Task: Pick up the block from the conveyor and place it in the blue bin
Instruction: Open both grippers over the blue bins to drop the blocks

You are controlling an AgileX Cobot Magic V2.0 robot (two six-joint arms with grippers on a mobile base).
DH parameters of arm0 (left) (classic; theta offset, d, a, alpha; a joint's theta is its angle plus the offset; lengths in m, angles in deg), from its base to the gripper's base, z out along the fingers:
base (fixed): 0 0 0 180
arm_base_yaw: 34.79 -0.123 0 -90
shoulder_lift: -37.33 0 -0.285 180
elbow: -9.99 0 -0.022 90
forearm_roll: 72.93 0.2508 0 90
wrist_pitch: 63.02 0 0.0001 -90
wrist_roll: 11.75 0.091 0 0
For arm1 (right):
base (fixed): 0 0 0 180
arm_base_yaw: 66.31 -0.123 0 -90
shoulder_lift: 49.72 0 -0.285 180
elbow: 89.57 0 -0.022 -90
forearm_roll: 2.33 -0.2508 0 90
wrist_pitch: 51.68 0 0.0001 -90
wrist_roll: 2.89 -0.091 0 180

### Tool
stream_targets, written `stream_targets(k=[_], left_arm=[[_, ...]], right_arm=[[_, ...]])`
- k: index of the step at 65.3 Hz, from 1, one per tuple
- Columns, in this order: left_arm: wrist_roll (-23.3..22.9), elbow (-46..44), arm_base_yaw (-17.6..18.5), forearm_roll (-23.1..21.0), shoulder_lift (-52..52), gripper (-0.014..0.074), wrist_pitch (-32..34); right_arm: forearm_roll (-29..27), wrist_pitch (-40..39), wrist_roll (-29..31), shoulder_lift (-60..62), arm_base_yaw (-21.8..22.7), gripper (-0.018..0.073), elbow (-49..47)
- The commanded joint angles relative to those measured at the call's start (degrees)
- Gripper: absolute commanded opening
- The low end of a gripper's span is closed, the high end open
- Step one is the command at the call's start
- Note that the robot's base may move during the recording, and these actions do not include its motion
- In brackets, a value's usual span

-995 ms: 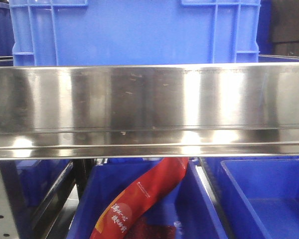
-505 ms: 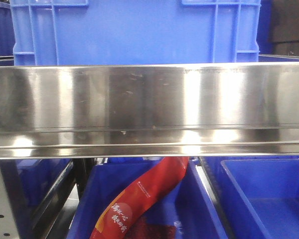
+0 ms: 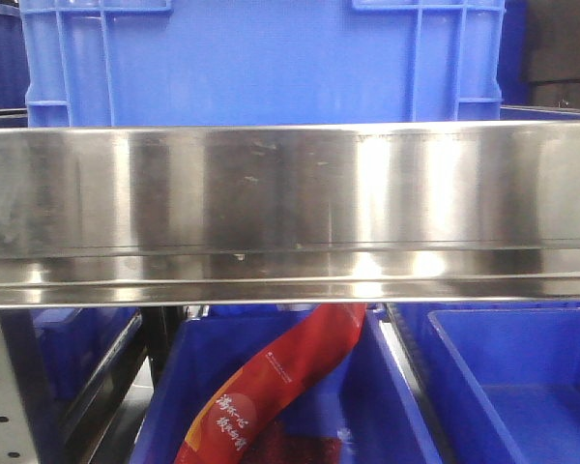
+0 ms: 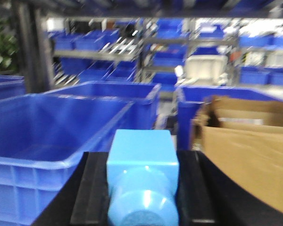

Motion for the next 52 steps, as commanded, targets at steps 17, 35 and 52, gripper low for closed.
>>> stream_targets(k=[17,35,52], left_arm=[[0.24,-8.58,11.52,-1.39,-16.84,-0.0111,7.25],[0.24,-19.63,11.52,-4.10,-30.88,-0.0111,7.92],[0.24,-28.23,11.52,-5.66,-39.92,0.0070,4.77]], right_arm=[[0.20,-0.74,0.65,-17.20,-11.18,-0.0160,-13.63],[0.32,-7.21,0.65,-33.46,-20.08,-0.0160,-24.93],[0.32,-9.67,0.65,-46.16,-20.17,-0.0151,-32.10]])
